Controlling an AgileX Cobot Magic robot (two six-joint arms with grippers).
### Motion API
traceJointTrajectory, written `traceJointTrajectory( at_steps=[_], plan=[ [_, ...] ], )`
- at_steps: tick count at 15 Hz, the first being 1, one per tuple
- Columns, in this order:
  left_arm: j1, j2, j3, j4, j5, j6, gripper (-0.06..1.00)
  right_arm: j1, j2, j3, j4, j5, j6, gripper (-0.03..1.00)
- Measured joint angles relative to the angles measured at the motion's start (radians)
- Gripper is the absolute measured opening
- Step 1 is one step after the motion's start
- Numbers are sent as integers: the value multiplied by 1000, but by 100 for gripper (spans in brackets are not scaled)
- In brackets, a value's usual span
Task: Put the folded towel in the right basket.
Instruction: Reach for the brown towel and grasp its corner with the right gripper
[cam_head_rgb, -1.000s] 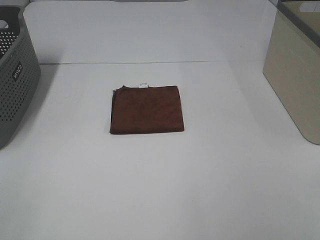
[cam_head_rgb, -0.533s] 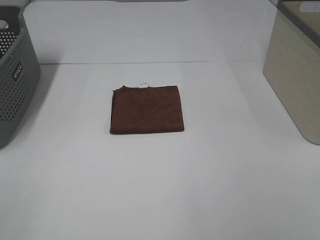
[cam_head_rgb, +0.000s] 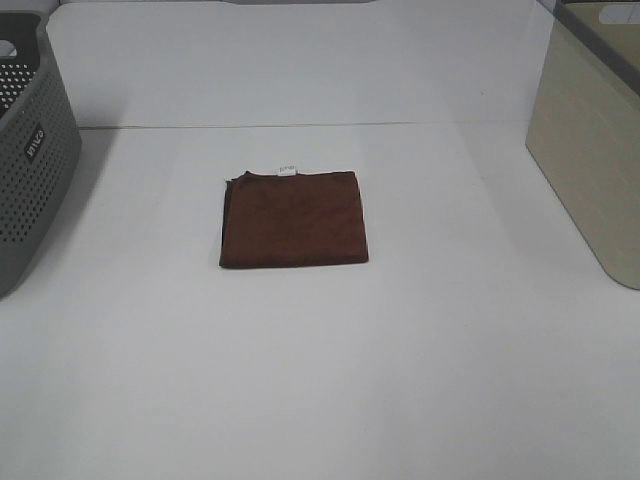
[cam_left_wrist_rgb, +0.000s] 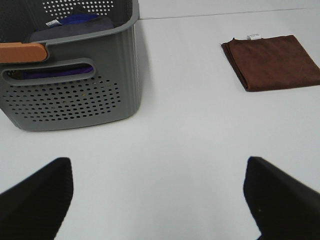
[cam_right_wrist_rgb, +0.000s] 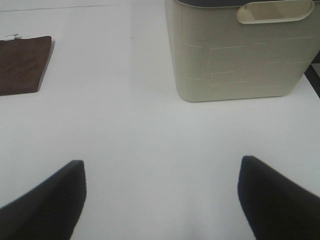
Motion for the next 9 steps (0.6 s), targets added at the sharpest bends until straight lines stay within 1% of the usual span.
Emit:
traceJointTrajectory(
  at_steps=[9],
  plan=[
    [0,0,0,0,0,0,88,0,0,0,0,0,0,78]
  ],
)
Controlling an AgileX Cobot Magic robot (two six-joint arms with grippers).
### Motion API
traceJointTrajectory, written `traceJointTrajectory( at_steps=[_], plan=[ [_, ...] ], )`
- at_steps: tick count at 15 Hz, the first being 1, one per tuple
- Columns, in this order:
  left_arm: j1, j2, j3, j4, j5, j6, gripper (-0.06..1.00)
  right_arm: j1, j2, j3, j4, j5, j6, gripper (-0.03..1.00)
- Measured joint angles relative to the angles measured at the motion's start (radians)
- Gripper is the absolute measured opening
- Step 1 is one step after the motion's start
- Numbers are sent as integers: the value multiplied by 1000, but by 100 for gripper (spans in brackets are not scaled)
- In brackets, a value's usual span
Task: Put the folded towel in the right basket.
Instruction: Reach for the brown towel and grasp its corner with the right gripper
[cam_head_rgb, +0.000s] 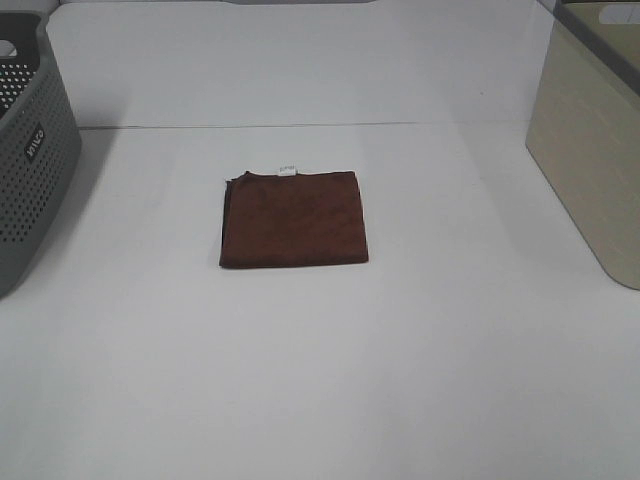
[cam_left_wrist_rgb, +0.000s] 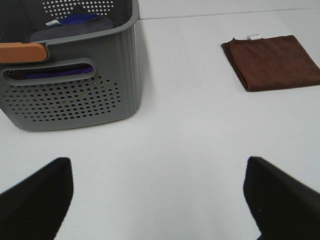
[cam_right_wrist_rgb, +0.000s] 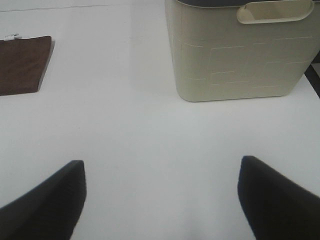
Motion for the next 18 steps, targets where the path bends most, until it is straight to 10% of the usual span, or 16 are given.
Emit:
traceJointTrajectory(
  at_steps=[10,18],
  plan=[
    [0,0,0,0,0,0,88,0,90,-4,0,-9,0,77],
    [0,0,0,0,0,0,88,0,581,-20,104,-454,-25,76]
  ],
)
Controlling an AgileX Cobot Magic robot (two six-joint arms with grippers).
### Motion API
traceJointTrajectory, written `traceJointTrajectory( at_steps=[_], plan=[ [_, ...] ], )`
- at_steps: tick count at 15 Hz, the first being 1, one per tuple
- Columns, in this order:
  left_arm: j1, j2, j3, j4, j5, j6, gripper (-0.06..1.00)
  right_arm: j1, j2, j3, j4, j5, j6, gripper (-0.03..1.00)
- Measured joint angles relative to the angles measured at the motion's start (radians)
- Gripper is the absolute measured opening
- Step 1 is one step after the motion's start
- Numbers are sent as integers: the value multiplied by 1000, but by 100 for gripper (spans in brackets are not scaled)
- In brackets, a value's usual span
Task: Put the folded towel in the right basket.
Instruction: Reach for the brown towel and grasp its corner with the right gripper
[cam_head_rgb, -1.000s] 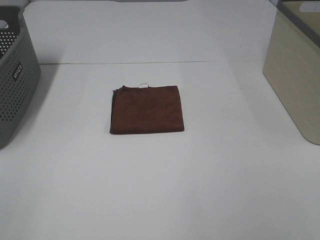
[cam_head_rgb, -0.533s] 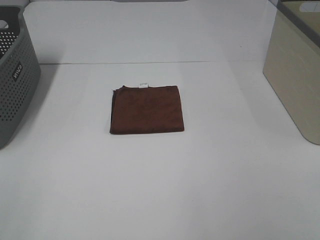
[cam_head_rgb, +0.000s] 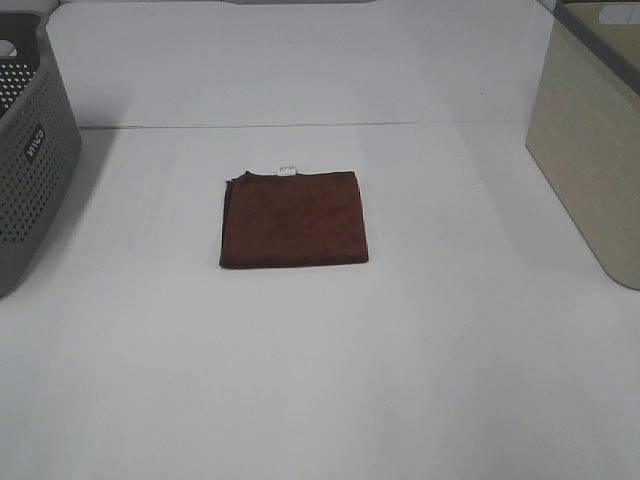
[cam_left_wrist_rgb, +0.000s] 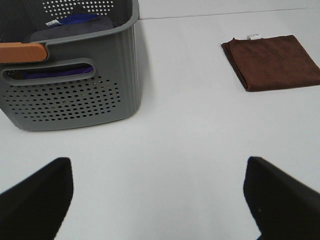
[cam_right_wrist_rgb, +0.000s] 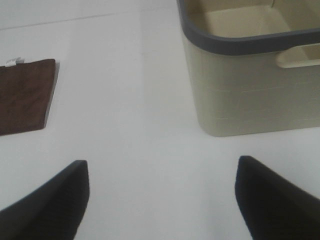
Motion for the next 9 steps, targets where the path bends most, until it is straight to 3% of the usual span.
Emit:
traceJointTrajectory(
  at_steps=[2,6,9],
  plan=[
    [0,0,0,0,0,0,88,0,175,-20,92,-41,-104,76],
    [0,0,0,0,0,0,88,0,478,-198,284,-45,-313,76],
    [0,0,0,0,0,0,88,9,673,-346,325,30,-355,76]
  ],
)
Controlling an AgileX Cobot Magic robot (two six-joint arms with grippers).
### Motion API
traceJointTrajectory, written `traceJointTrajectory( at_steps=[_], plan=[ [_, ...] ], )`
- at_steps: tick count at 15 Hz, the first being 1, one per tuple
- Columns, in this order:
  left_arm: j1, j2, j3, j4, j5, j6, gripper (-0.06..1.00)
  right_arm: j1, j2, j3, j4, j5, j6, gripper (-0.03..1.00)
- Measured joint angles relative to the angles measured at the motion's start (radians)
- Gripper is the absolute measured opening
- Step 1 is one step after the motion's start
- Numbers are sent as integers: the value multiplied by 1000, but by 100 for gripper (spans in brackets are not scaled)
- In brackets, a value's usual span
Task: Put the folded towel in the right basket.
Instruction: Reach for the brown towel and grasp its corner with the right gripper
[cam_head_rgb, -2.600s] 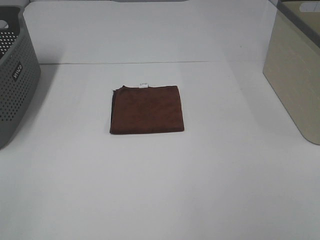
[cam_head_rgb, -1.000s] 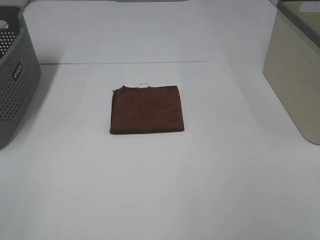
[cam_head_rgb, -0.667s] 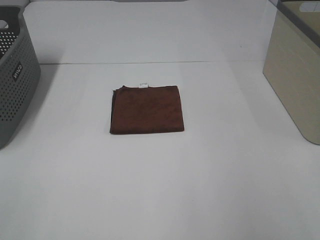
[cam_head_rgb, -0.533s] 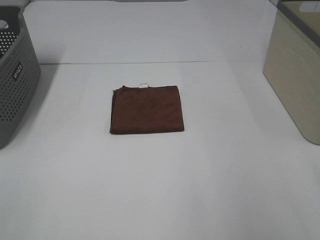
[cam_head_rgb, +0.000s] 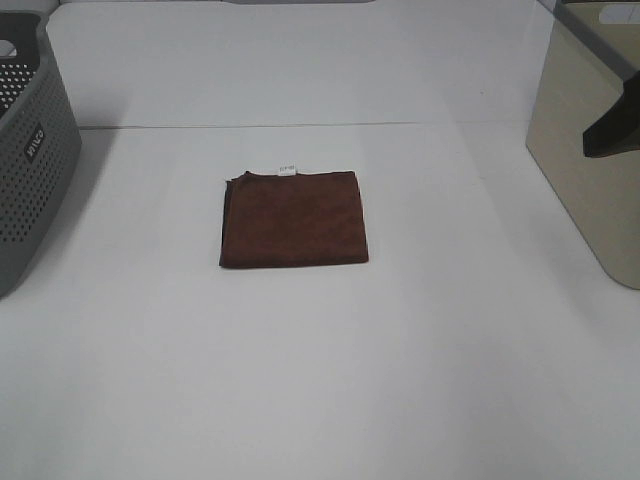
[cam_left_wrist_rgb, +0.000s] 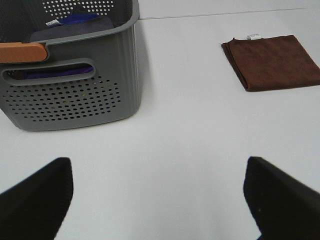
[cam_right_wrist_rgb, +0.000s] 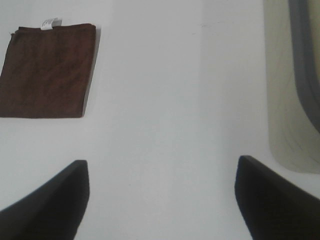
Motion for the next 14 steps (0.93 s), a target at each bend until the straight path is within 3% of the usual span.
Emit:
traceJointTrajectory(
  at_steps=[2,6,10,14],
  plan=[
    [0,0,0,0,0,0,88,62,120,-93,0,39,-9,76],
    [0,0,0,0,0,0,88,277,416,-312,7,37,40,75],
    [0,0,0,0,0,0,88,285,659,-510,20,87,109,72],
    [0,0,0,0,0,0,88,285,880,-741,109,204,113,72]
  ],
)
